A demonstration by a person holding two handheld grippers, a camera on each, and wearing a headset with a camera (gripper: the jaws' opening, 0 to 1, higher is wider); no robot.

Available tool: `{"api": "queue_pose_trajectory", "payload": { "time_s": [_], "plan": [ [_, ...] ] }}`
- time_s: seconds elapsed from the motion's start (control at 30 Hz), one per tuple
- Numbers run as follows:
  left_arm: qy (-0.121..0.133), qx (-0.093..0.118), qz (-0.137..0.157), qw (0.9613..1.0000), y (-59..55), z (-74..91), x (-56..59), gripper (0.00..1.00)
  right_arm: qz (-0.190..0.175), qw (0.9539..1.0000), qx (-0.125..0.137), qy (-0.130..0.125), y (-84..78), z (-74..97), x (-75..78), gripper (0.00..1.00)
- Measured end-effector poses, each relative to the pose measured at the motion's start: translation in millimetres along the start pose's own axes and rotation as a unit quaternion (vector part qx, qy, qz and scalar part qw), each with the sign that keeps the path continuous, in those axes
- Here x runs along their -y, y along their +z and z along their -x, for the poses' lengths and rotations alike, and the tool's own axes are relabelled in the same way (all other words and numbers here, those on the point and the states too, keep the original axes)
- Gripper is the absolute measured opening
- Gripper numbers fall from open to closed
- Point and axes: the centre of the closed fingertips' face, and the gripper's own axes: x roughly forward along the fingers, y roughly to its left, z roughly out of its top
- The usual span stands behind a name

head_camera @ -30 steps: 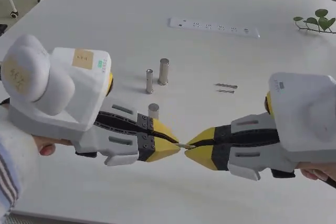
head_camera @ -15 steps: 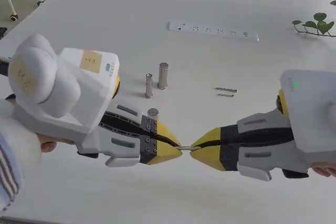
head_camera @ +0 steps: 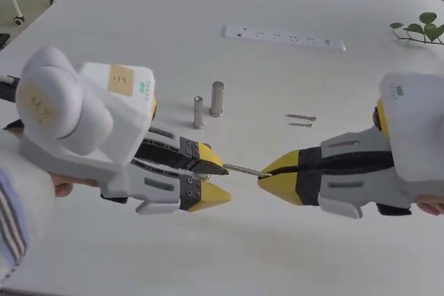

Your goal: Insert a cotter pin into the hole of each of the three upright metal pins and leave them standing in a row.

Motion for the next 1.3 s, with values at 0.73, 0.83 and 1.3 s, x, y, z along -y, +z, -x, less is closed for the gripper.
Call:
{"api": "queue_pose_trajectory", "payload": {
  "time_s": [0.73, 0.83, 1.3],
  "plan": [
    [0.069, -0.01, 0.03, 0.9971, -16.4, 7.5, -63.2, 0.18, -0.014, 0.9991, -0.041, -0.007, -22.5, -23.1, 38.8, 0.0],
    [0.063, -0.016, 0.03, 0.9974, -19.5, 4.6, -65.0, 0.18, -0.015, 0.9987, -0.048, -0.004, -27.7, -28.0, 43.2, 0.0],
    [0.041, -0.04, 0.023, 0.9981, -33.8, -11.4, -70.5, 0.17, -0.017, 0.9973, -0.071, 0.007, -35.2, -43.0, 49.3, 0.0]
  ]
}}
